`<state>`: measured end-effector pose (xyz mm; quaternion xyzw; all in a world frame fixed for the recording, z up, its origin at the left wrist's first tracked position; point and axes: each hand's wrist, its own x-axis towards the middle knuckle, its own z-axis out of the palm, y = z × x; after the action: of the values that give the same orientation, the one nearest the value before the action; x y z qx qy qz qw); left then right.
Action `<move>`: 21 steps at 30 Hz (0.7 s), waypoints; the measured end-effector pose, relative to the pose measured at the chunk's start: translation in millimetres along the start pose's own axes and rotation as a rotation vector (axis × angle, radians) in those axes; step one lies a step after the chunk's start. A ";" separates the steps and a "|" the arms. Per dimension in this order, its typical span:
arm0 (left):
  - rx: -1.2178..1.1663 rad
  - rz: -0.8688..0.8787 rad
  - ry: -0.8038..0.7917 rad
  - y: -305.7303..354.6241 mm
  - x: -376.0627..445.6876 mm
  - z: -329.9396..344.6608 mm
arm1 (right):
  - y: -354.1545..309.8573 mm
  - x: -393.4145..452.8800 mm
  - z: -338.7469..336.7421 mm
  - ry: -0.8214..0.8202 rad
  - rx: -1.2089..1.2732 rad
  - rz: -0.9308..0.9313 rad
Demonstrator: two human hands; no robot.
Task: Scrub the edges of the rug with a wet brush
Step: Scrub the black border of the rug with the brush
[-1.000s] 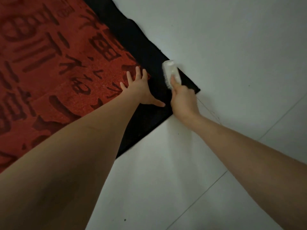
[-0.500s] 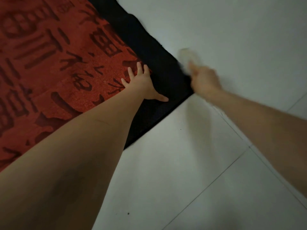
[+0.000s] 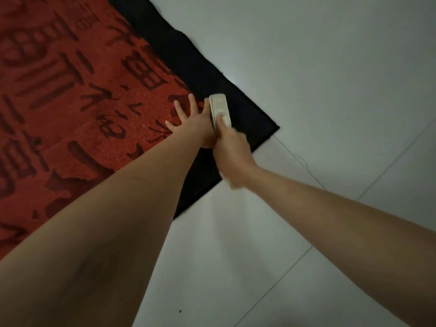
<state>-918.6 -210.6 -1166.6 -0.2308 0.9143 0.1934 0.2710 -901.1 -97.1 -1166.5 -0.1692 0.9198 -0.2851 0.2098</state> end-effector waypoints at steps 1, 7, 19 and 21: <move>0.006 0.030 0.004 -2.1 1.7 2.1 | 6.2 -9.0 -1.2 -0.005 0.029 -0.023; 0.063 0.036 -0.054 3.4 -5.9 -1.8 | 30.4 48.8 -47.6 0.169 -0.024 0.222; 0.205 0.095 -0.040 10.4 7.7 -8.5 | 31.1 27.3 -56.9 0.135 -0.087 0.085; 0.282 0.301 0.011 4.0 11.9 -8.0 | 33.0 3.2 -38.0 0.045 -0.078 -0.014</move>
<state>-932.9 -215.0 -1166.4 -0.0522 0.9579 0.1003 0.2638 -928.5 -55.5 -1158.6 -0.1770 0.9335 -0.2544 0.1805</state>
